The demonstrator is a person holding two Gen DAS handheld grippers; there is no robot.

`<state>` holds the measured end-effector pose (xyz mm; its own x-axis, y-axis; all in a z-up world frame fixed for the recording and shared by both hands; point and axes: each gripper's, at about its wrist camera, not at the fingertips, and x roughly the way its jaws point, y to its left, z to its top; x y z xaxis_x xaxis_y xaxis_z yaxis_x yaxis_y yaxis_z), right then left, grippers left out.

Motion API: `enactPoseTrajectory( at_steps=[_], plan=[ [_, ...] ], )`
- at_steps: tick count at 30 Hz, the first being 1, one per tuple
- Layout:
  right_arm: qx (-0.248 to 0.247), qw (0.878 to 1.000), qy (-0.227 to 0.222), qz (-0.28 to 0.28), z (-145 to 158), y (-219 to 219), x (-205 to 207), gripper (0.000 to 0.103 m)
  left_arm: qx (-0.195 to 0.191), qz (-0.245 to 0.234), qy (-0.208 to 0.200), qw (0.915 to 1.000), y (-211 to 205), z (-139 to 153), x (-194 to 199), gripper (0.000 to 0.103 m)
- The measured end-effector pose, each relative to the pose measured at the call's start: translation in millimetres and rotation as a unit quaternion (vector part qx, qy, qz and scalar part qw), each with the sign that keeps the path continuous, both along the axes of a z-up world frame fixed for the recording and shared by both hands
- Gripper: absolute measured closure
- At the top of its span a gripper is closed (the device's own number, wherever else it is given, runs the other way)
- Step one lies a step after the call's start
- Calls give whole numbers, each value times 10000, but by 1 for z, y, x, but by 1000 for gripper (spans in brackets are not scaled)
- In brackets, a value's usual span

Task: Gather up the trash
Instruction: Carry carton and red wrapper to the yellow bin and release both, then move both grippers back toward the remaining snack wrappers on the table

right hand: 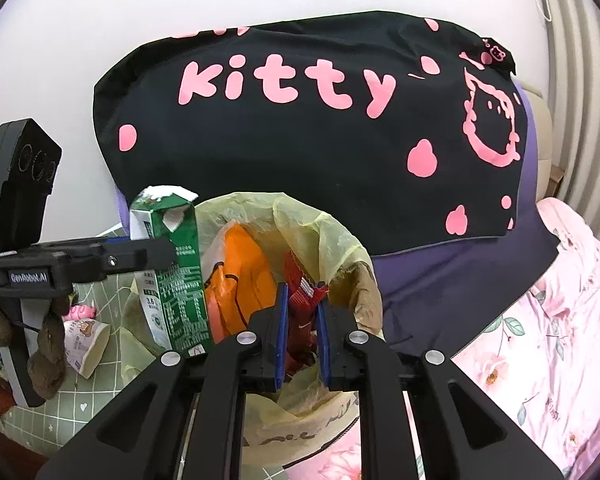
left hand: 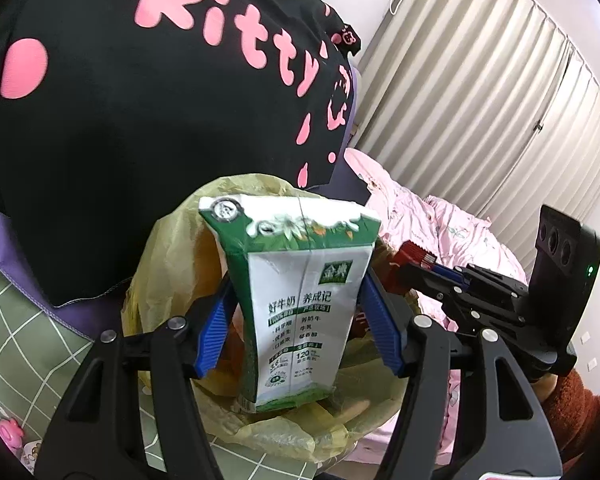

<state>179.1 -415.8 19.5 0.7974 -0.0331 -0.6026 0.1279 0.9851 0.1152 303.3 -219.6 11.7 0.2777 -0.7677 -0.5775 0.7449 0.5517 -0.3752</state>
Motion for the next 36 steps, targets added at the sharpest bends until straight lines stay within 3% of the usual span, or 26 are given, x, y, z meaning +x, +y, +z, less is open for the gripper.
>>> enactPoseTrajectory(
  at_steps=[3,11,18,23,27,32,36],
  plan=[
    [-56,9999,-30,-83,1,0,-3,71,-34,41,76,10000,5,2,2,38],
    [-72,9997,-94,-215,5,0,-6,63,-204,202,234,9993,28,8,2,36],
    [-241,9987,-405,-210,24,18,-5,63,-325,389,300,9983,64,11,-2,35],
    [-362,9984,-396,-184,29,28,4,63,189,115,368,9991,61,3,-3,35],
    [-228,9986,-449,-148,33,32,5,63,106,212,297,9993,73,-1,-12,35],
    [-181,9982,-550,138,43,51,8,63,-52,744,62,9972,116,4,-25,35],
    [13,9960,-758,483,52,75,13,55,29,1496,-224,9885,170,1,-34,35]
  ],
)
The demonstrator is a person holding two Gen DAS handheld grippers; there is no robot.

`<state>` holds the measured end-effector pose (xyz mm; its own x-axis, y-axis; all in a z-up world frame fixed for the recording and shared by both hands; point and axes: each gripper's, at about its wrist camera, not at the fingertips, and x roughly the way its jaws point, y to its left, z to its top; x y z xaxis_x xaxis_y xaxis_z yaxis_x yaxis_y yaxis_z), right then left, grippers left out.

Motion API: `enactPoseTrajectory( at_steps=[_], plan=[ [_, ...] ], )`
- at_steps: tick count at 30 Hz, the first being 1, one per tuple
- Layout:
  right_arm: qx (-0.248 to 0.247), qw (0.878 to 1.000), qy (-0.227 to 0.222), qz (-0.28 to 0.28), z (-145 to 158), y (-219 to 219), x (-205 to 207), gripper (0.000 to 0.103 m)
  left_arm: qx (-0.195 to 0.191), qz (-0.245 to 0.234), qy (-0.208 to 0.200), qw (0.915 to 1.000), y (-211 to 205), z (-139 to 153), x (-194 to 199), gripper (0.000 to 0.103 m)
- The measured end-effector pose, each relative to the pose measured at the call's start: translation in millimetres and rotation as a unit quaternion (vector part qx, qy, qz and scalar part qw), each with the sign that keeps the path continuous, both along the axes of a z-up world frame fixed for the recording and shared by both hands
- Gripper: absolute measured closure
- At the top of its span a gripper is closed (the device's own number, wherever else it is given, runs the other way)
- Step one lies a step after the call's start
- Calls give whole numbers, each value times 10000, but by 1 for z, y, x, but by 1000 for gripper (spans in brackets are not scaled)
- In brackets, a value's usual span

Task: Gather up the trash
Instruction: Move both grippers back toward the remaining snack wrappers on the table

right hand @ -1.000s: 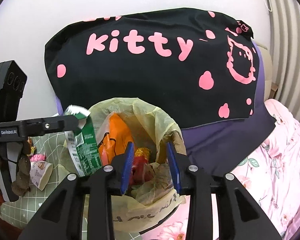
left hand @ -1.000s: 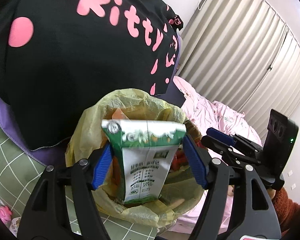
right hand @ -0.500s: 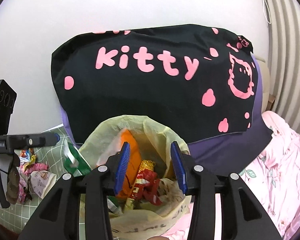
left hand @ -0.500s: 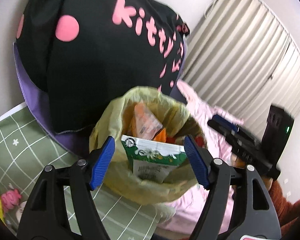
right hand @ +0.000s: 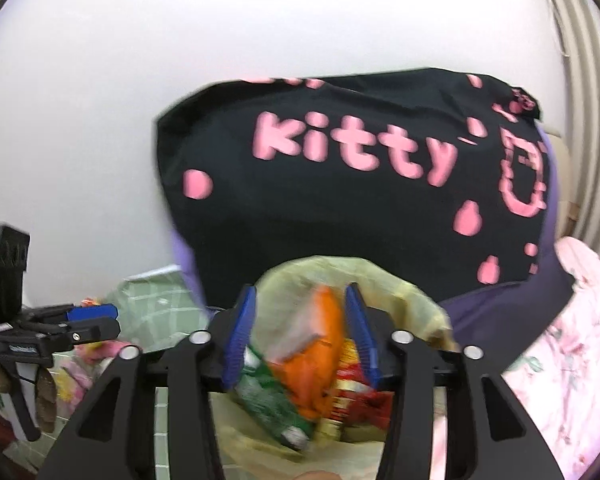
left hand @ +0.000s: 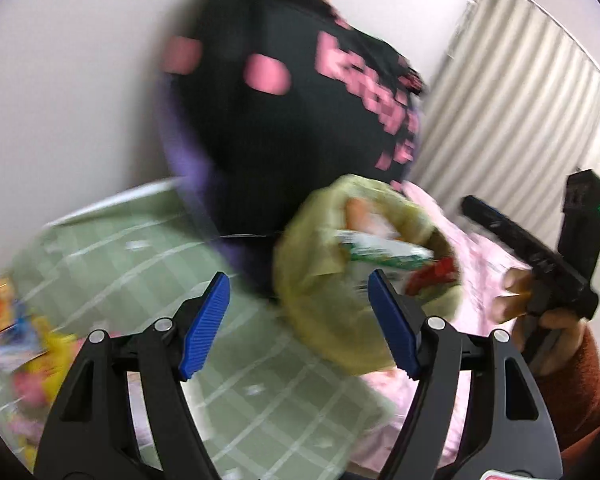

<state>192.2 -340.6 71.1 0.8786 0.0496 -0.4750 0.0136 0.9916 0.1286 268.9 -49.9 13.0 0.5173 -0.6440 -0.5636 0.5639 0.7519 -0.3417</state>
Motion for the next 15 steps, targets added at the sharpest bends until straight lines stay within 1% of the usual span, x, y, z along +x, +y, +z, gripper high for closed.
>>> enactPoseTrajectory(
  at_steps=[2,3,4,6,8,9,10,13,15],
  plan=[
    [113,9993,-50,351,1,16,6,55,40,516,-107,9986,38,-5,-5,35],
    [136,9986,-40,519,1,24,10,53,60,869,-153,9961,63,-9,-8,35],
    [152,9974,-21,698,0,32,13,51,83,1095,-160,9938,78,-11,-9,35],
    [199,9939,40,1080,-6,52,21,50,117,1678,-62,9857,118,-19,-11,35],
    [225,9894,203,1419,-15,74,29,50,59,2284,111,9735,161,-26,-15,35],
    [208,9874,298,1541,-19,84,33,50,27,2507,169,9679,177,-30,-17,35],
    [171,9855,385,1646,-24,93,36,50,-16,2813,257,9593,198,-37,-22,35],
    [61,9742,738,2132,-44,127,50,50,-10,3169,452,9474,225,-51,-34,35],
    [30,9667,939,2379,-55,142,57,50,30,3233,622,9443,236,-62,-41,35]
  ],
)
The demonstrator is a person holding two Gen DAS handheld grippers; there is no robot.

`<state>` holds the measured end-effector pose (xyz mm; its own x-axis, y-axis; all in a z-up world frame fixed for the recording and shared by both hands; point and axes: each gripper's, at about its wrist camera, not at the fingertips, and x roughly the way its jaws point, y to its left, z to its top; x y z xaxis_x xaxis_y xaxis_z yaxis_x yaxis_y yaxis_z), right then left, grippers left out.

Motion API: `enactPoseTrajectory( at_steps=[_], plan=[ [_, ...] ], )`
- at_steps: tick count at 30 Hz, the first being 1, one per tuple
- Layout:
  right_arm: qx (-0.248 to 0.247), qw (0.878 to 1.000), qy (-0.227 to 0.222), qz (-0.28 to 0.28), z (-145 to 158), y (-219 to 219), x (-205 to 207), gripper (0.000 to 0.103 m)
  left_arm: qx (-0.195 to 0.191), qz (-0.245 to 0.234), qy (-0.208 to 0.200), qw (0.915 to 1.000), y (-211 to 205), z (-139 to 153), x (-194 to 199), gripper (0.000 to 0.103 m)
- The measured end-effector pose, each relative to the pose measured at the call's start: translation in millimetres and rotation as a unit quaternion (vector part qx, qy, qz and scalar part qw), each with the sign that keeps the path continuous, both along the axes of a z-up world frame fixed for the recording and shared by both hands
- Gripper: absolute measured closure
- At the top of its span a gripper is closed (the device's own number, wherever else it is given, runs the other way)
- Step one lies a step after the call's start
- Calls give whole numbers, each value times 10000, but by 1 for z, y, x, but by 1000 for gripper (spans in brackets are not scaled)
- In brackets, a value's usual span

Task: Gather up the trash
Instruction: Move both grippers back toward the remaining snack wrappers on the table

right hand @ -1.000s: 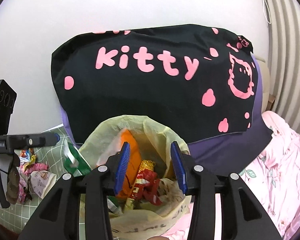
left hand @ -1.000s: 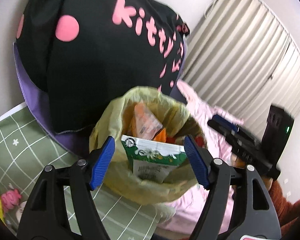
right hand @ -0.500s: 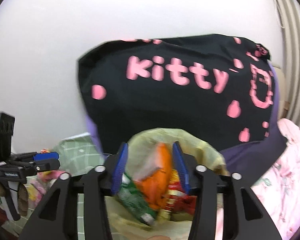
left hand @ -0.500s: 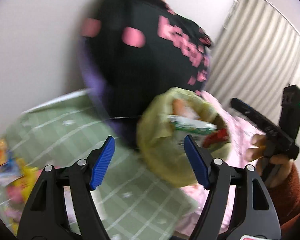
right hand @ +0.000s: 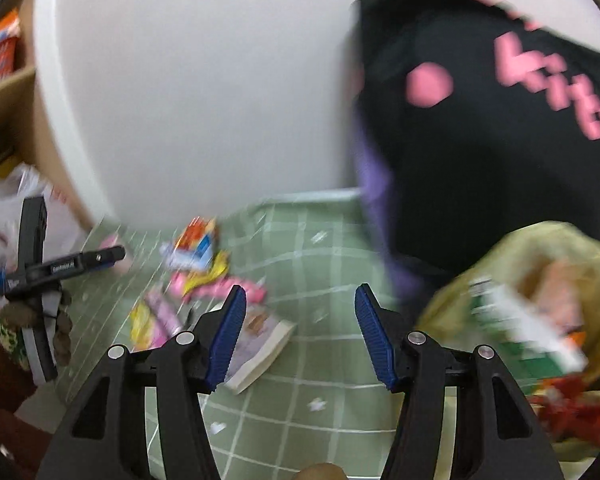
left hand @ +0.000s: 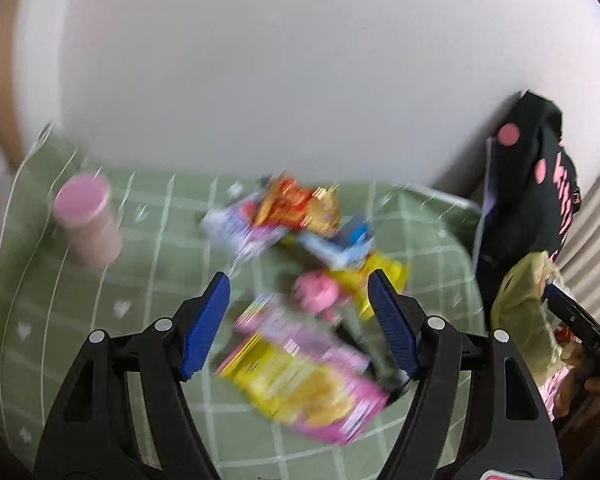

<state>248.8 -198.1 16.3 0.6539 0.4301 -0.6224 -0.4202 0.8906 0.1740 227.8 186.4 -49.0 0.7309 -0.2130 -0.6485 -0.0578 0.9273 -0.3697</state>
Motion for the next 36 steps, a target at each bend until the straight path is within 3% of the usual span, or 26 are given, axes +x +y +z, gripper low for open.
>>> enactPoseTrajectory(
  at_steps=[4,9,11,14,16,20,23,25,29,32,36],
  plan=[
    [-200,9985,271,439,-21,31,7,50,83,29,270,9996,7,-20,-22,35],
    [-359,9939,426,949,-44,60,6,50,-293,-306,629,9971,-2,-41,-41,35],
    [-565,9911,452,1114,-53,73,6,50,-576,-442,771,9944,-15,-49,-40,35],
    [-833,9888,385,1174,-65,84,7,50,-686,-550,901,9921,-34,-54,-31,35],
    [-871,9879,340,1235,-69,88,10,50,-550,-680,922,9919,-48,-54,-27,35],
    [-1053,9821,292,1535,-78,96,24,50,234,-836,1031,9909,-68,-60,-25,35],
    [-1127,9796,256,1645,-86,104,36,50,375,-639,1085,9913,-58,-63,-25,35],
    [-955,9834,268,1517,-91,104,47,50,427,-350,1131,9920,-44,-64,-24,35],
    [-213,9870,845,1353,-105,95,67,50,270,-85,1017,9944,-20,-56,-27,35],
    [93,9853,1136,1274,-110,82,66,50,66,-306,674,9972,-17,-39,-35,35],
    [-86,9832,1253,1321,-115,71,40,50,65,-735,462,9962,-34,-29,-38,35]
  ],
)
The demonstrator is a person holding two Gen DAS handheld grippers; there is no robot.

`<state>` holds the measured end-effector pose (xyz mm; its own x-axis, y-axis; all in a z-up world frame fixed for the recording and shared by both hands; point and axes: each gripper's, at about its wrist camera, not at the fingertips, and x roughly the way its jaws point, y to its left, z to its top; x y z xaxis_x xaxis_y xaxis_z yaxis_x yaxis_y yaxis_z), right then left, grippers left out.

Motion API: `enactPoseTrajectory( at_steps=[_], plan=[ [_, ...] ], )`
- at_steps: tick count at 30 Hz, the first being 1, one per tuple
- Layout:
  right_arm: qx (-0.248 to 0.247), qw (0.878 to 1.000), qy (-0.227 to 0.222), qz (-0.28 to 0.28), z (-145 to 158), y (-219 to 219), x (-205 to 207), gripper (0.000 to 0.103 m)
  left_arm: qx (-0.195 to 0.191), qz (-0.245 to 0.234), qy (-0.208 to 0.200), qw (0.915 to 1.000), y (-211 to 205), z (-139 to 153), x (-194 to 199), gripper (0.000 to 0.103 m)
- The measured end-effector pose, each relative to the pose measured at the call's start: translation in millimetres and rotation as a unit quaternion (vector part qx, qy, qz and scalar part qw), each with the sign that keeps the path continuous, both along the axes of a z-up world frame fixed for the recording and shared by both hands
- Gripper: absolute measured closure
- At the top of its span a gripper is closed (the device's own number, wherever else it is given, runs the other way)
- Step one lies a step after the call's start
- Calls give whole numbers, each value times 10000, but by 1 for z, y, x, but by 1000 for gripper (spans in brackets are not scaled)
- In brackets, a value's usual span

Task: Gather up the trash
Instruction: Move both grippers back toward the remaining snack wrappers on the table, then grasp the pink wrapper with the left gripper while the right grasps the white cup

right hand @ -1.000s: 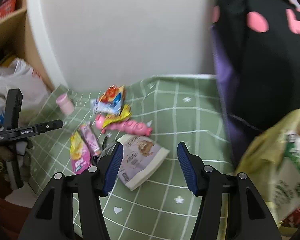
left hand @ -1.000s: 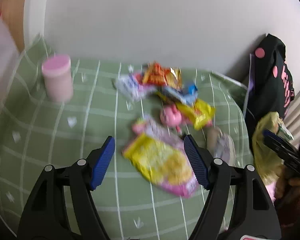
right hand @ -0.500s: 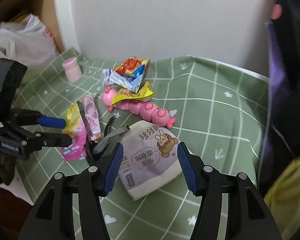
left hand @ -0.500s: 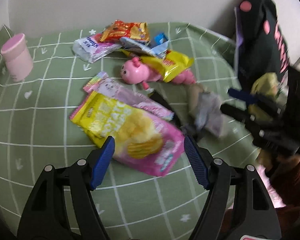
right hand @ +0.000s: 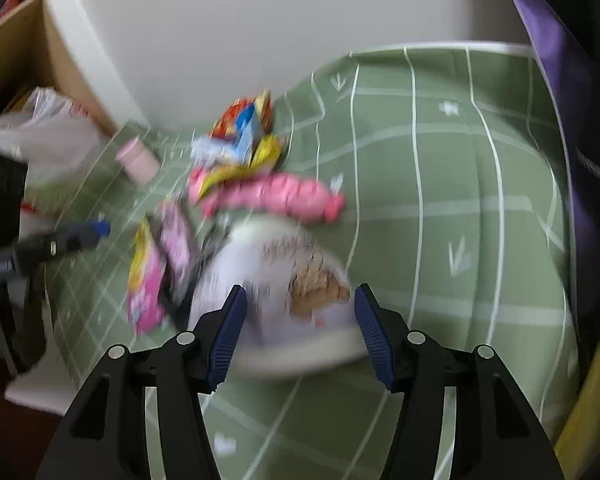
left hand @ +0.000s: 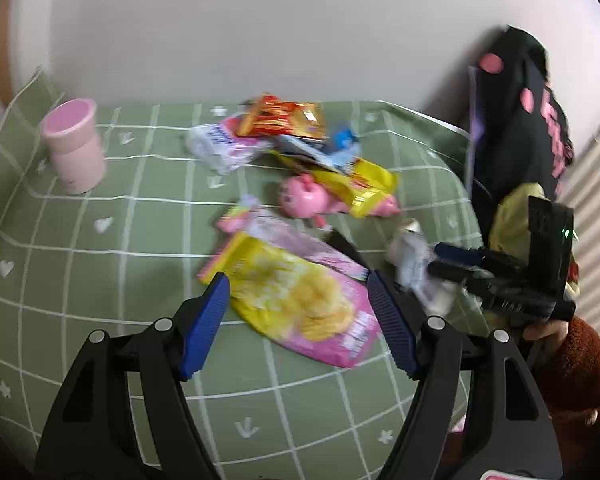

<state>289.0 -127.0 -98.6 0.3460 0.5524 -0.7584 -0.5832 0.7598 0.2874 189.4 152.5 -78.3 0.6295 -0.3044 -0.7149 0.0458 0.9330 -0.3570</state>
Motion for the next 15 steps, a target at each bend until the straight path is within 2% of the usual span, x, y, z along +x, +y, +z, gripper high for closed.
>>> enactPoseTrajectory(
  at_steps=[4,6,9,12,13,14,15],
  plan=[
    [-98,9999,4,71,2,-6,-28,50,104,-591,-25,9982,-32,-1,3,35],
    [-90,9999,39,-77,4,-14,-35,50,266,-958,-22,9950,-53,-3,5,36],
    [-25,9991,-50,-420,9,-27,-42,50,507,-1233,18,9911,-75,-8,12,42],
    [-2,9982,-176,-572,15,-34,-44,50,608,-1316,229,9892,-90,-19,23,53],
    [-2,9981,-211,-574,16,-35,-44,50,664,-1273,239,9893,-93,-20,28,62],
    [59,9982,-230,-549,18,-35,-44,50,694,-1228,278,9896,-94,-21,32,78],
    [166,9984,-220,-493,20,-35,-43,50,679,-1187,336,9900,-92,-22,34,84]
  ],
)
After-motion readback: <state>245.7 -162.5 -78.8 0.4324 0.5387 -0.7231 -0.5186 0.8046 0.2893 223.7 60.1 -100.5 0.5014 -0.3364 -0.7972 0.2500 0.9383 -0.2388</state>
